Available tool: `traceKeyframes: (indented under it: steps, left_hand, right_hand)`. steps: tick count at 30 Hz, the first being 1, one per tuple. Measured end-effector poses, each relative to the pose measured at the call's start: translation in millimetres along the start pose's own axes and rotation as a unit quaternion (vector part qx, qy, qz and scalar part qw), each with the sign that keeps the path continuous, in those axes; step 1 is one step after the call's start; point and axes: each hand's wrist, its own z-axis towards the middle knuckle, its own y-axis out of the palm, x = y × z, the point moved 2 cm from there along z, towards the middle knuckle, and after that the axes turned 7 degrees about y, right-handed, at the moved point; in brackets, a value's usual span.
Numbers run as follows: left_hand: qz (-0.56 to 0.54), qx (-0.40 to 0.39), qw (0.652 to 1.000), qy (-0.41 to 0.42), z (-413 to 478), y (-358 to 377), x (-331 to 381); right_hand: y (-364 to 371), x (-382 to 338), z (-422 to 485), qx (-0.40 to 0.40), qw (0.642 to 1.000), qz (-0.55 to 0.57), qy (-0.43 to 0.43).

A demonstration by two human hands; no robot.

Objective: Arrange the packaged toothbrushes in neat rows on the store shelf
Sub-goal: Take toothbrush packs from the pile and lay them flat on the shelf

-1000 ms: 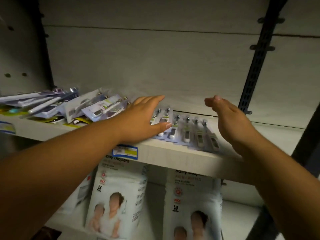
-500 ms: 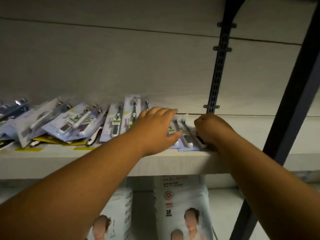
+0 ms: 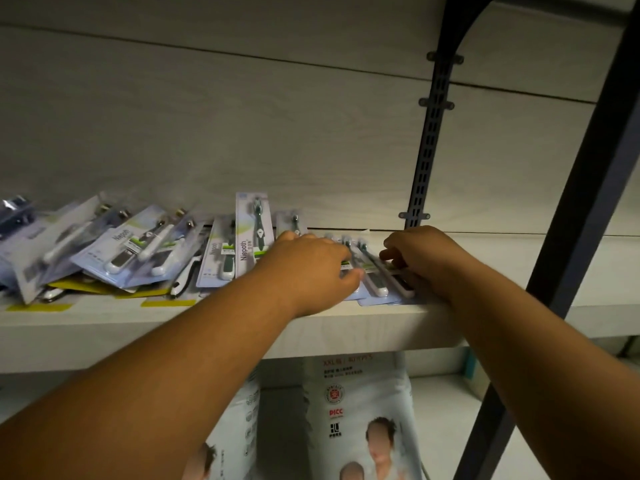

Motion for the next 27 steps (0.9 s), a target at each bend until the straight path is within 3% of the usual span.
traceKeyframes:
  steps: [2,7,11,14,17,22,24,27]
  left_hand:
    - [0.002,-0.003,1.000,-0.002,0,0,0]
    - [-0.004,-0.007,1.000,-0.005,-2,-1,1]
    - [-0.021,0.014,1.000,-0.001,-3,-3,2]
    - [-0.070,0.050,0.996,0.001,-6,-7,5]
    - [-0.087,0.103,0.991,0.003,-7,-11,5]
    - [-0.221,0.257,0.938,-0.072,-12,-23,-5]
    - [-0.259,0.272,0.922,-0.091,-14,-24,-8]
    - [-0.262,0.254,0.926,-0.098,-15,-22,-8]
  right_hand:
    - [-1,0,0,-0.015,0.998,0.055,0.032]
    - [-1,-2,1,-0.039,0.996,0.065,0.055]
    - [1,-7,2,-0.024,0.995,0.086,0.035]
    - [10,-27,0,-0.006,0.999,0.051,-0.012]
    - [28,-54,-7,-0.040,0.997,0.007,-0.061]
    - [56,-84,-15,-0.062,0.972,-0.213,-0.076]
    - [62,-88,-13,-0.056,0.967,-0.236,-0.078]
    - [70,-85,-2,-0.047,0.964,-0.248,-0.083]
